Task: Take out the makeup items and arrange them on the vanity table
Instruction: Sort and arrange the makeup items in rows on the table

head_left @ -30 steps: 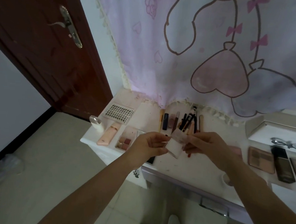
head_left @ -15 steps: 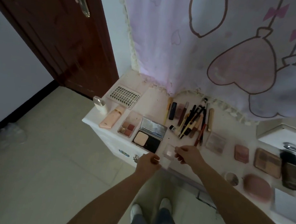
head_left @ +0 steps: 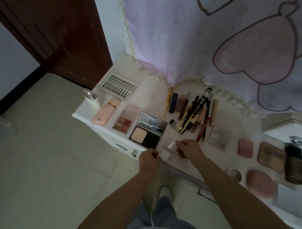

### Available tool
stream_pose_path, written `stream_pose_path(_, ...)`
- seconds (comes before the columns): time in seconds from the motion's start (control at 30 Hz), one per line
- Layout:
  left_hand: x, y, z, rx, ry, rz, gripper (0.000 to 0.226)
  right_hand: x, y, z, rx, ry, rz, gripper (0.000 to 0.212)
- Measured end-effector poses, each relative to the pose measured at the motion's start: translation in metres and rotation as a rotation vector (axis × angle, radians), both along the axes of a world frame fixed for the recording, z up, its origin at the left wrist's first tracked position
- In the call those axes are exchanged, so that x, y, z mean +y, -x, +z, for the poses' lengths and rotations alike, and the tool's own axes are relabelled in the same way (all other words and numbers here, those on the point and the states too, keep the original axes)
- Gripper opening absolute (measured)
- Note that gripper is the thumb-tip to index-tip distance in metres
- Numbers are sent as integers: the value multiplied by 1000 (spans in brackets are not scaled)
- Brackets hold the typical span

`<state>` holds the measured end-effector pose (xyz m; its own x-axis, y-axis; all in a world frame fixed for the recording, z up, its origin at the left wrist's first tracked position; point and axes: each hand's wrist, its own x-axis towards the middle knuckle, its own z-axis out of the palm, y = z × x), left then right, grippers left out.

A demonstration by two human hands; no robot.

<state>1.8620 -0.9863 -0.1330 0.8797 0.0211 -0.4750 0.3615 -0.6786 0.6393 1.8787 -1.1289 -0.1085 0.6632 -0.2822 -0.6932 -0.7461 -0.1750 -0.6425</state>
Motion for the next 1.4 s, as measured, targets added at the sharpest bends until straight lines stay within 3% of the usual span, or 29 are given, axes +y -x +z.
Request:
stream_pose_path(0.23, -2, 2, -3, -51, -22, 10, 15, -4, 1, 5, 11, -15, 23, 28)
stream_pose_path(0.33, -1, 9, -4, -80, -44, 23, 16, -20, 16, 9, 2, 218, 225, 31)
stream_pose_path(0.53, -5, 39, -3, -193, -31, -56, 17, -79, 85, 16, 28, 970, 446, 42)
stream_pose_path(0.63, -13, 52, -1, -245, 1, -190, 20, -100, 111, 9, 215, 1036, 581, 49)
stream_pose_path(0.77, -26, 52, 9, -262, 63, -303, 20, -106, 121, 2, 207, 1017, 622, 40)
stream_pose_path(0.87, -32, 46, 22, -294, 104, -316, 21, -105, 119, 8, 24, 768, 388, 44)
stream_pose_path(1.0, -38, 39, 50, -481, 219, -286, 20, -74, 103, 38, -183, -30, -286, 35)
stream_pose_path(1.1, -46, 37, 70, -617, 273, -374, 32, -43, 92, 61, -199, -483, -554, 28)
stream_pose_path(1.23, -48, 38, 84, -686, 229, -582, 76, -14, 85, 78, -115, -628, -590, 35)
stream_pose_path(1.3, -43, 36, 85, -692, 204, -655, 74, -5, 83, 82, -53, -639, -561, 39)
stream_pose_path(1.4, -37, 33, 82, -761, 182, -705, 51, 4, 84, 84, -4, -379, -419, 45)
